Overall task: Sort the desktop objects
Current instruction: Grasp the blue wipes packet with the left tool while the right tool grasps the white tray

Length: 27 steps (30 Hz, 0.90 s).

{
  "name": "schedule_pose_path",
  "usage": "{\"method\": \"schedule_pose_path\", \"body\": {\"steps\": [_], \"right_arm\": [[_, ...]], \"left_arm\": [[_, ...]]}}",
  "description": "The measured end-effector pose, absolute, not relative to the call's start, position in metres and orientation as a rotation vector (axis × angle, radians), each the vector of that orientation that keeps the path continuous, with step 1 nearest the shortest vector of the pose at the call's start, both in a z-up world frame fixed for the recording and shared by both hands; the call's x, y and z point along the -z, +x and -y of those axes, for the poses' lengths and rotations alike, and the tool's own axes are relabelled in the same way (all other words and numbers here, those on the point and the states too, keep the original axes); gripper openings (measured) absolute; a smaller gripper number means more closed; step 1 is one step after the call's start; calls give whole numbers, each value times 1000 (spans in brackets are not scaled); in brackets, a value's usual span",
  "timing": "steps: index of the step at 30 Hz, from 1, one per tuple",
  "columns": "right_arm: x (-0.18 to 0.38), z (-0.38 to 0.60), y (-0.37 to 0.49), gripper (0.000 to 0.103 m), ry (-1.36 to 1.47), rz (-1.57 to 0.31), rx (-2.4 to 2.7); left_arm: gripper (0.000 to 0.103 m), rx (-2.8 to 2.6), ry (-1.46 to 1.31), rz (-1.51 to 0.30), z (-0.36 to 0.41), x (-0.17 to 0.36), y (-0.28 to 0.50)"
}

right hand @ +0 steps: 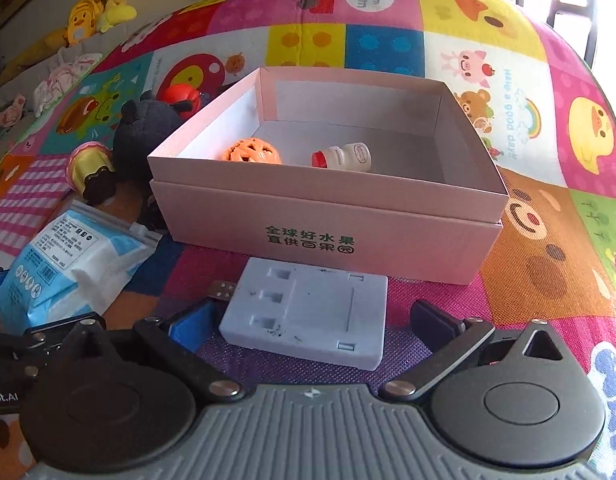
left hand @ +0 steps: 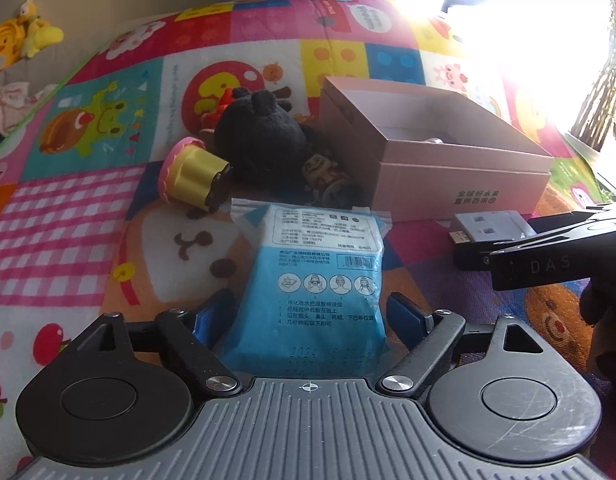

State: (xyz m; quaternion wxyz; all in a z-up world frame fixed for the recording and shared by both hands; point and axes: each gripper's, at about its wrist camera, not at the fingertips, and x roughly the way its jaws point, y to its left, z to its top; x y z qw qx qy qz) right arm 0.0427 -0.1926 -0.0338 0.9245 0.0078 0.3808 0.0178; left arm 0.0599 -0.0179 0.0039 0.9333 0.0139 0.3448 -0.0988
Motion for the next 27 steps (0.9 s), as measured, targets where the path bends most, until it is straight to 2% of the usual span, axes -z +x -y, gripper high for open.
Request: {"method": "schedule_pose_path", "body": {"steps": [5, 15, 19, 22, 27], "right_arm": [[29, 192, 40, 83, 2, -779, -53], [18, 198, -2, 83, -73, -755, -75], [11, 204, -19, 83, -85, -765, -83], [7, 211, -28, 83, -46, -782, -93], [0, 218, -44, 83, -30, -789, -91]], "left_arm": [[92, 204, 32, -709, 18, -4, 59], [94, 250, -12, -659, 10, -19, 58], [86, 215, 116, -677, 27, -20, 72], [70, 220, 143, -724, 33, -14, 78], [60, 261, 142, -706, 30, -20, 63]]}}
